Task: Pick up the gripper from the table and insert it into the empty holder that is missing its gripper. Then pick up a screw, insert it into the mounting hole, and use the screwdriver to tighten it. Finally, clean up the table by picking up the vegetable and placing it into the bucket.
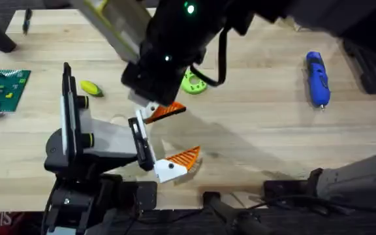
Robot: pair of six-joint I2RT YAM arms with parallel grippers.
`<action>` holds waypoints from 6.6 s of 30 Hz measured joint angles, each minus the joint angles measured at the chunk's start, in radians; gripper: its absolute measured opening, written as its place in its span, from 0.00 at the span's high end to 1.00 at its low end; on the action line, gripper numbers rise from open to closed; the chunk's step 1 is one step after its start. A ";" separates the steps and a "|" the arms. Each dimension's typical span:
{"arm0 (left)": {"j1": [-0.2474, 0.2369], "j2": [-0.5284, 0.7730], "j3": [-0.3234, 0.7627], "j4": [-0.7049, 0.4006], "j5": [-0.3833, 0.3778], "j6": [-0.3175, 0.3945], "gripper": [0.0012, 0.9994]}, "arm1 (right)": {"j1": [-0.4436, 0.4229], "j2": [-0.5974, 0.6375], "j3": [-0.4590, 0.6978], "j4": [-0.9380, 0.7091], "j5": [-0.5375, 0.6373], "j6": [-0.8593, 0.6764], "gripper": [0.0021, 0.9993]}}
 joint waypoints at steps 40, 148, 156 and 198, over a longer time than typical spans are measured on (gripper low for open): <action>0.000 0.000 0.000 0.000 0.000 0.000 0.01 | 0.015 0.000 0.000 -0.043 -0.019 0.001 1.00; 0.000 0.000 0.000 0.000 0.003 0.000 0.01 | 0.015 0.061 -0.008 -0.023 0.008 0.005 1.00; 0.000 0.000 0.000 0.000 0.003 0.000 0.01 | 0.015 0.061 -0.008 -0.039 0.008 0.005 1.00; 0.000 0.000 0.000 0.000 -0.002 -0.008 0.38 | 0.002 0.060 -0.063 -0.016 0.025 0.012 0.17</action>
